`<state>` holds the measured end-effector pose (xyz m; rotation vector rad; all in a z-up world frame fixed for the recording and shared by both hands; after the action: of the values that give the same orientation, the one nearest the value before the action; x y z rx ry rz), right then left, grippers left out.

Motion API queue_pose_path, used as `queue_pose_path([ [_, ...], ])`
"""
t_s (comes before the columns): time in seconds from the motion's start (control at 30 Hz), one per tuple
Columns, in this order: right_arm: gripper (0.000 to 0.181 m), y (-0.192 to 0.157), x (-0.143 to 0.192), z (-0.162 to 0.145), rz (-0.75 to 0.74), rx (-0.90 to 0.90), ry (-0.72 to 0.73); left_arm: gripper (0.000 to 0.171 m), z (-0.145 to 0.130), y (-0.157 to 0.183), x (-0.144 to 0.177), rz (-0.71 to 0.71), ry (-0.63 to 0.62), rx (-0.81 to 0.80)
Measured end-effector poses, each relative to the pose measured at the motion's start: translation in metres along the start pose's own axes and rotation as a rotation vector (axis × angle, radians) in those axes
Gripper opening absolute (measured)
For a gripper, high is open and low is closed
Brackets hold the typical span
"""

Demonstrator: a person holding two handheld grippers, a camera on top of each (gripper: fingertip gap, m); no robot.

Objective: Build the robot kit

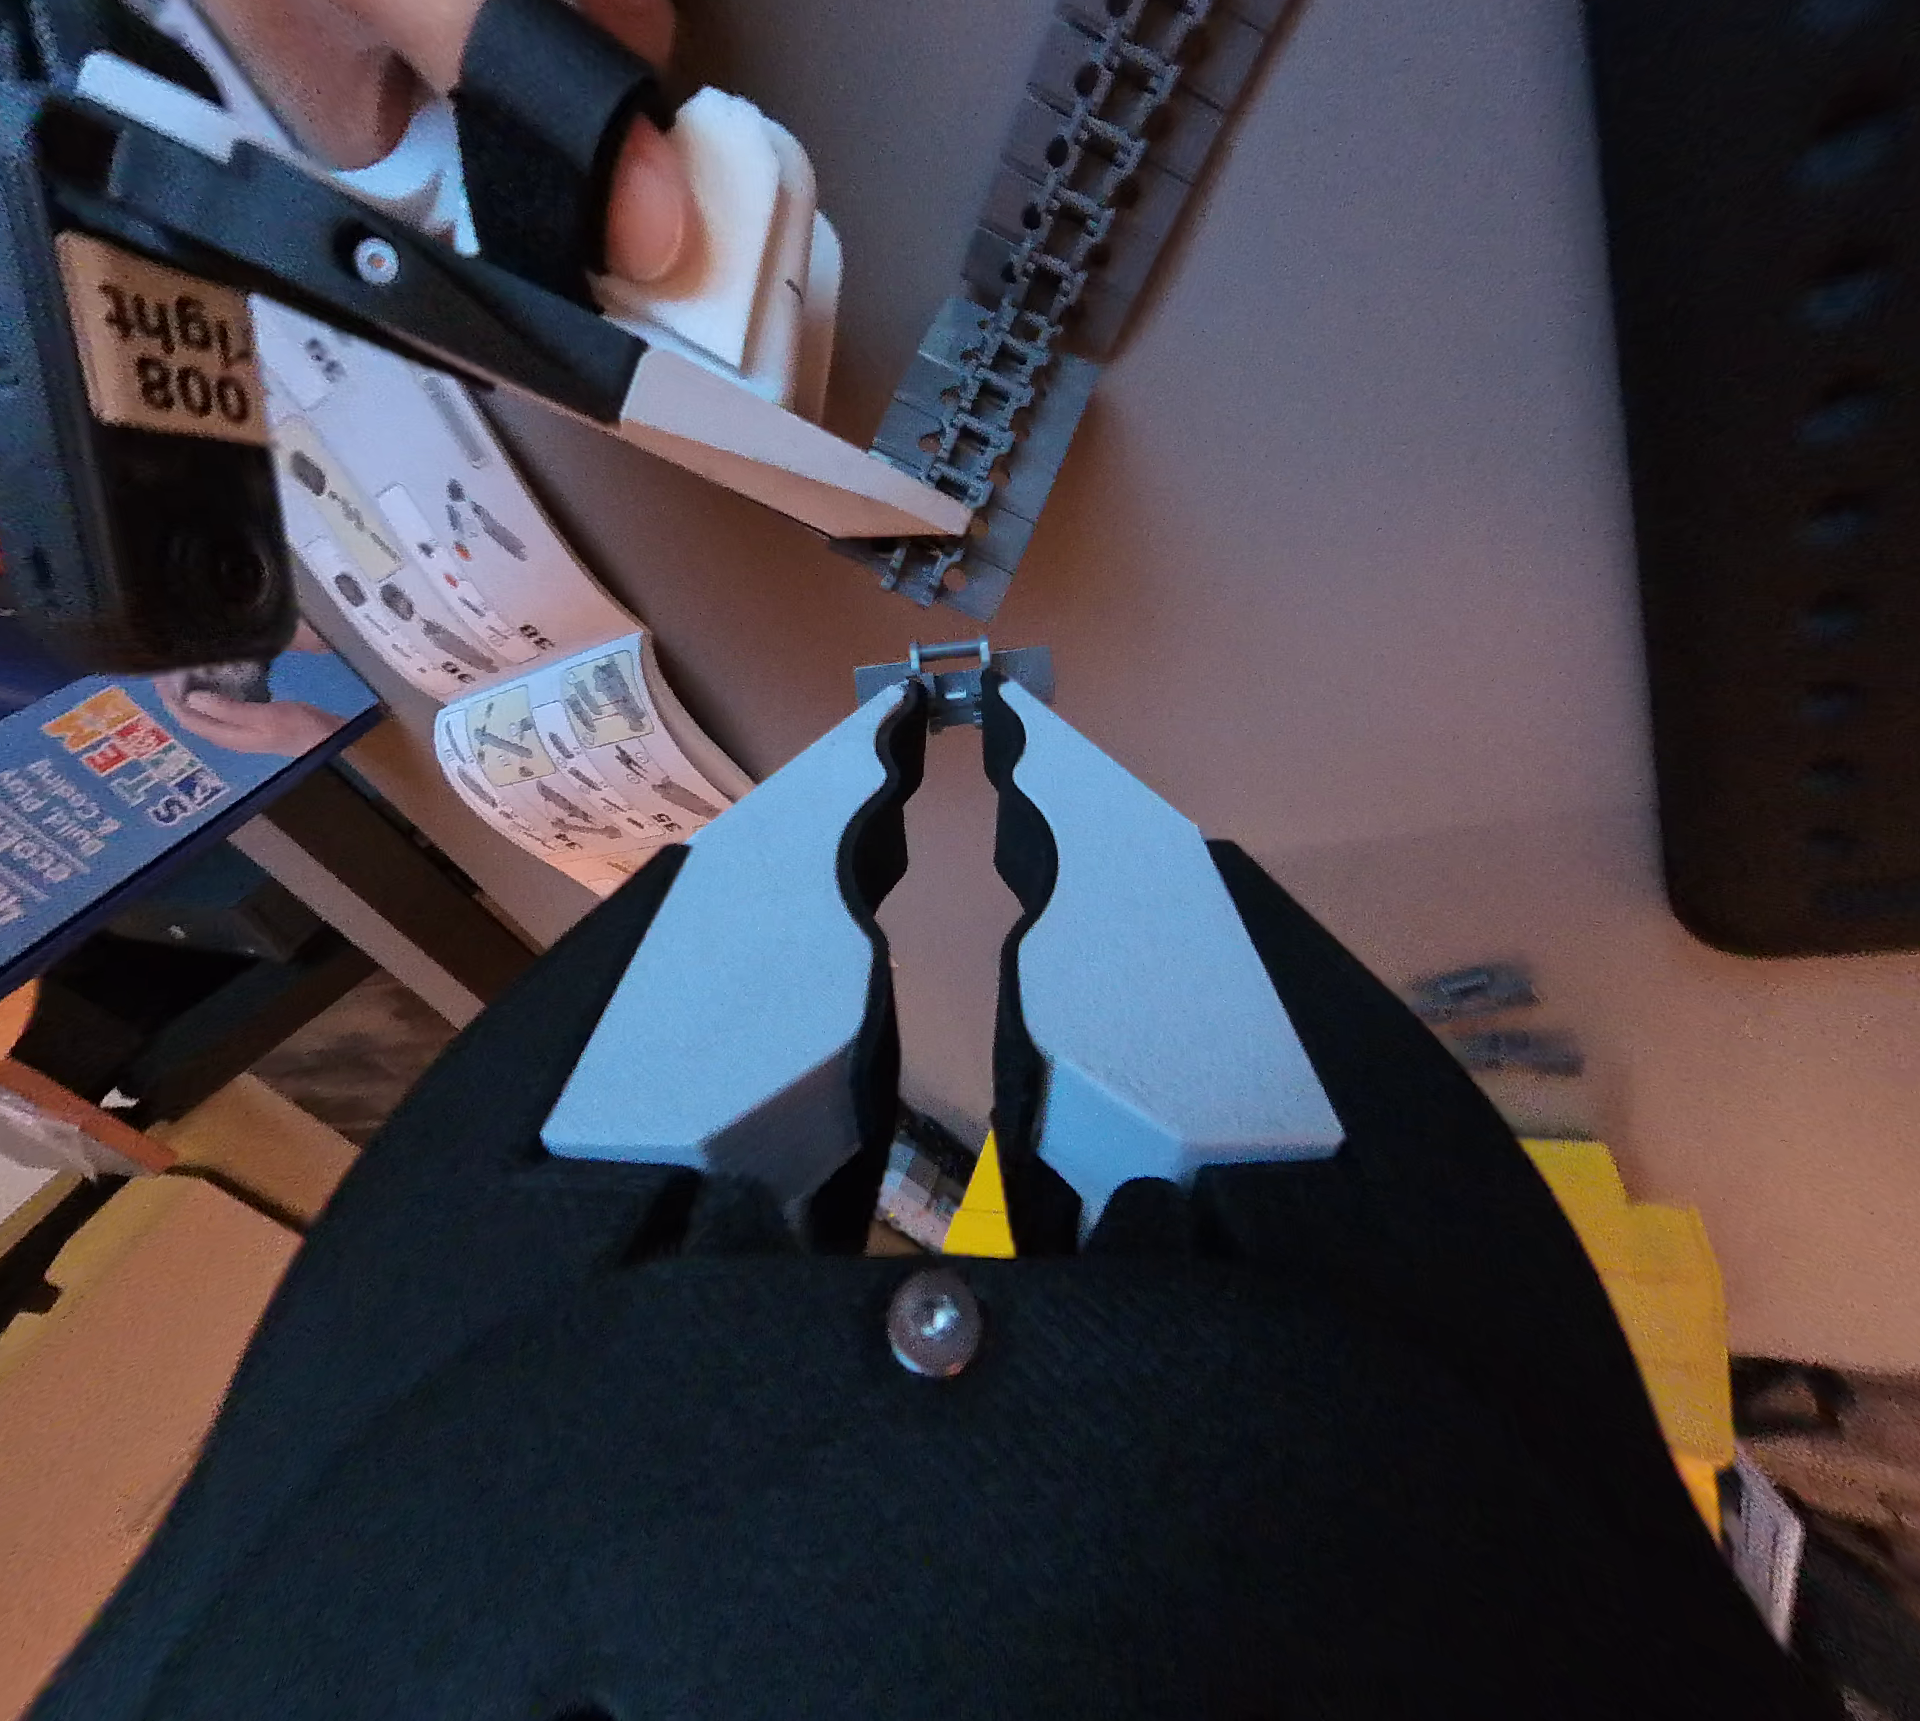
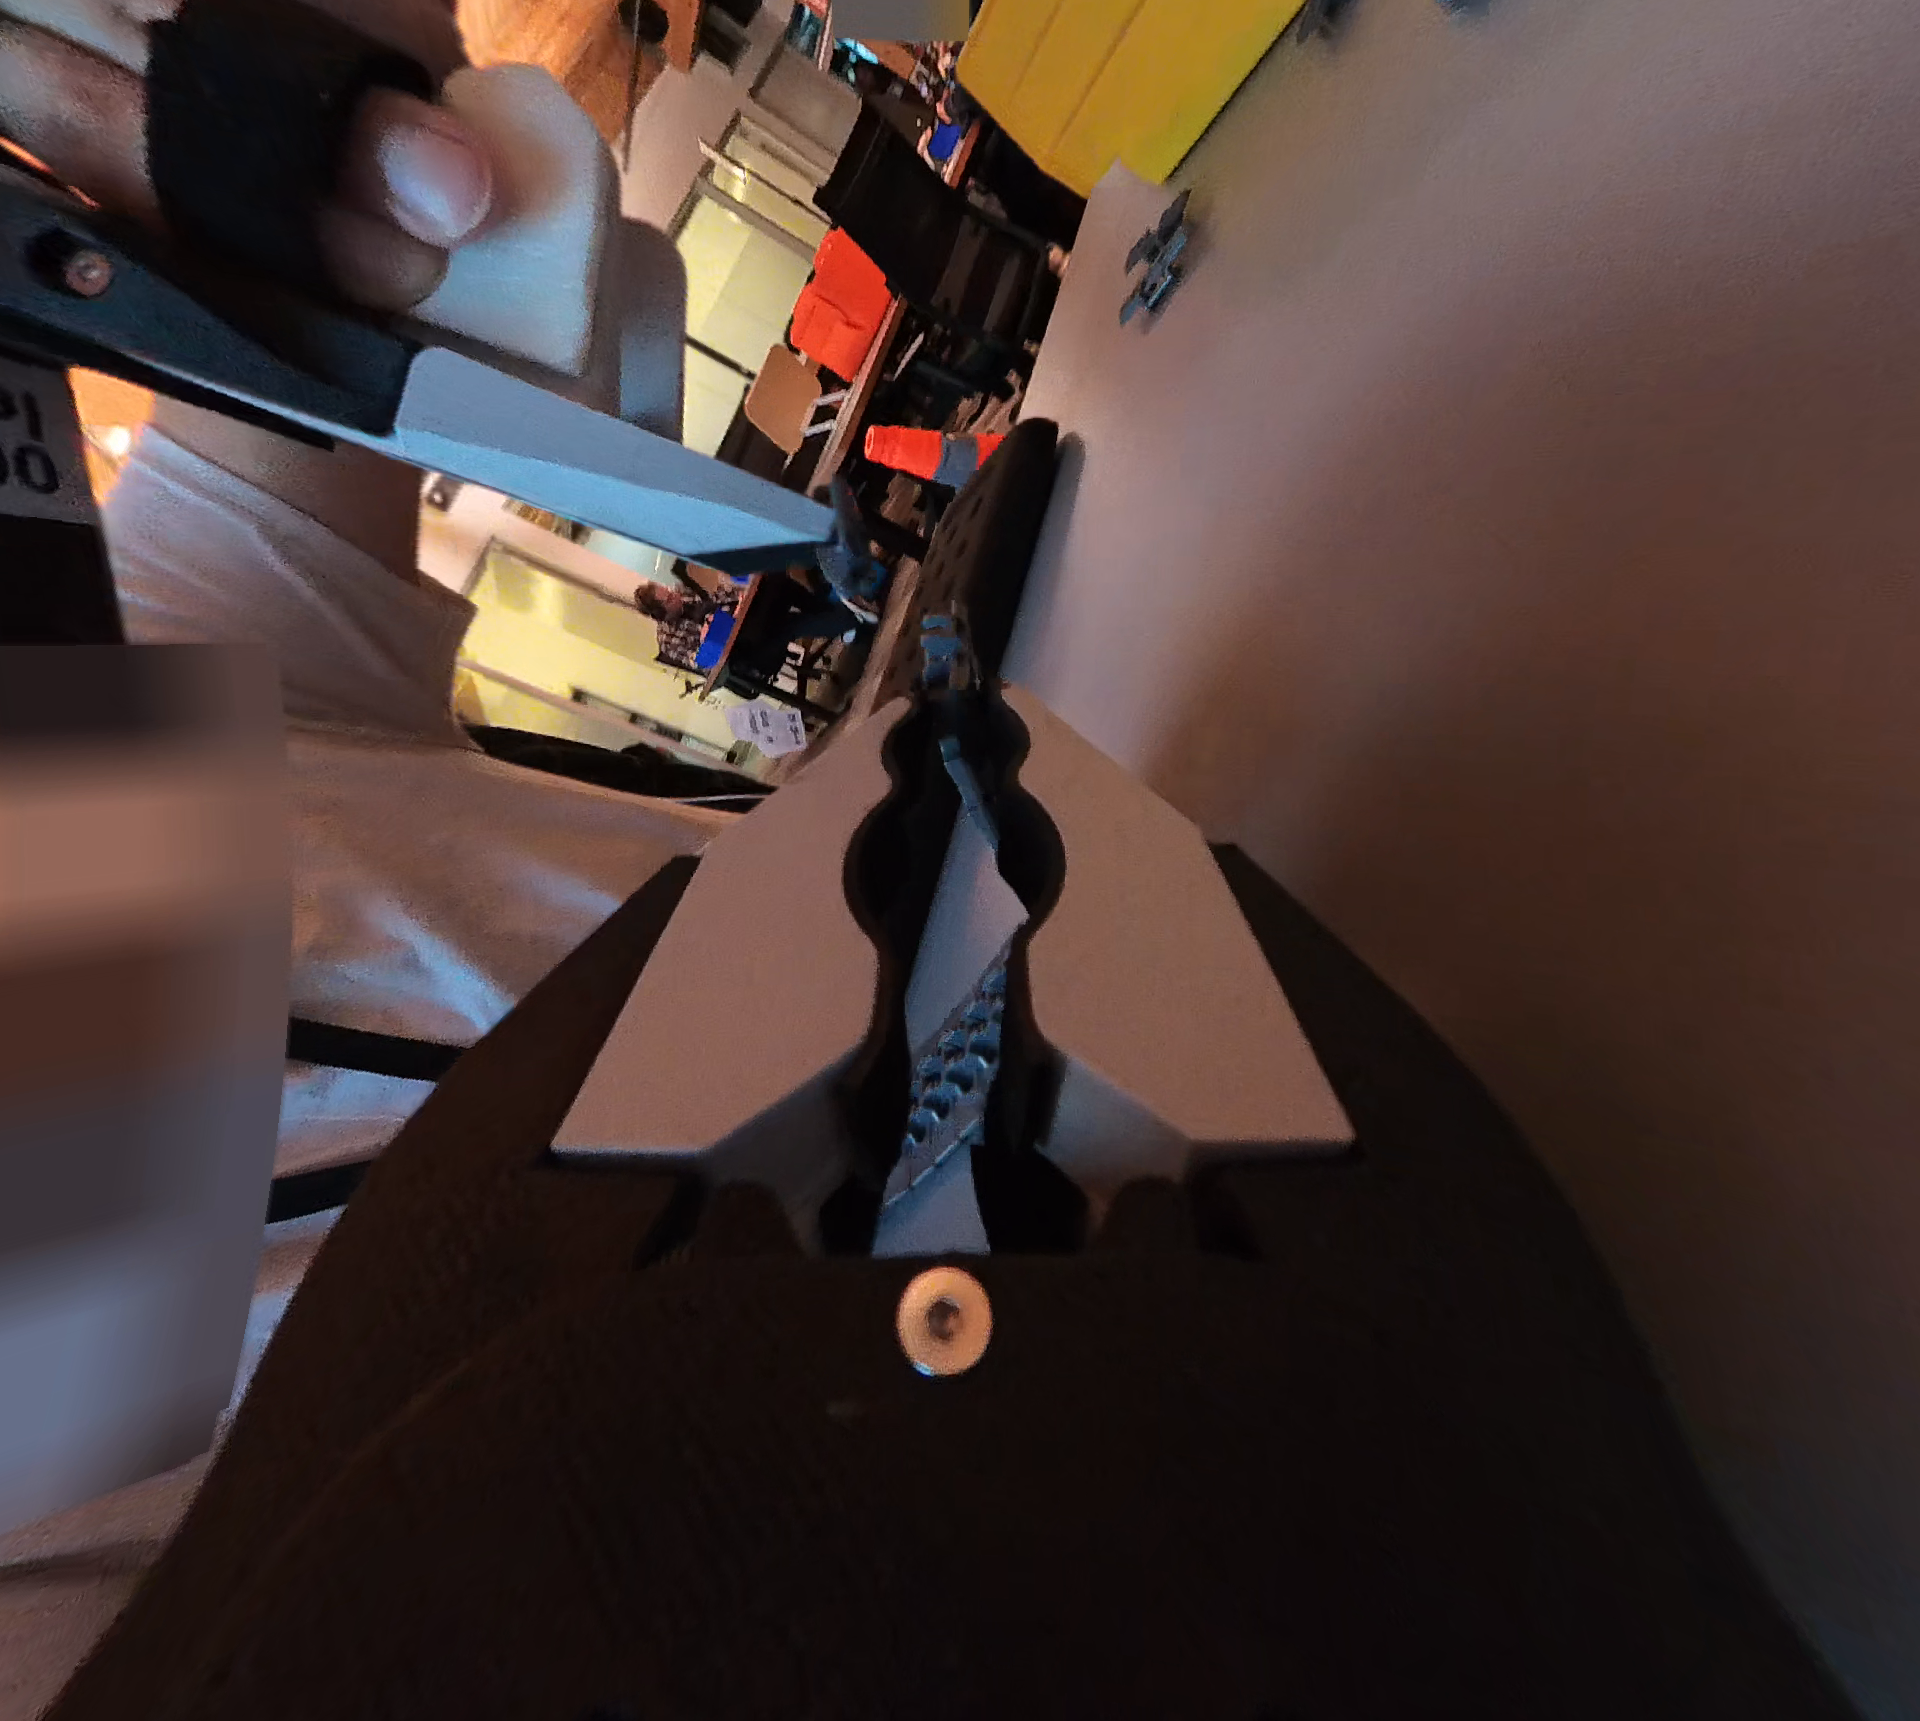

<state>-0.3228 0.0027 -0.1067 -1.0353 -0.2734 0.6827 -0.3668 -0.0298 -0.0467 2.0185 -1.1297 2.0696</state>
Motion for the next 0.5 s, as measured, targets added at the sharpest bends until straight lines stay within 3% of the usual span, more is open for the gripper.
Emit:
queue_pose_path([
  [0.1, 0.005, 0.01, -0.005, 0.006, -0.055, 0.005, -0.029, 0.009, 0.0, 0.002, 0.001, -0.064, 0.024, -0.016],
  [0.5, 0.005, 0.014, -0.014, 0.007, -0.024, -0.062, -0.055, 0.009, -0.009, -0.002, -0.022, -0.149, -0.013, -0.192],
])
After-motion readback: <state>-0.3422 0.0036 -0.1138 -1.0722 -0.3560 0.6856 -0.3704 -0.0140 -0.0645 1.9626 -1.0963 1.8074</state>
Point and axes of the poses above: each gripper's, where its closed fingertips meet, x back along the fingers, z out of its top, y = z × x across the jaws, the point moved 4 cm from there along x, back along the fingers, and after that the axes turned 11 degrees about z, right-handed, at the moved point
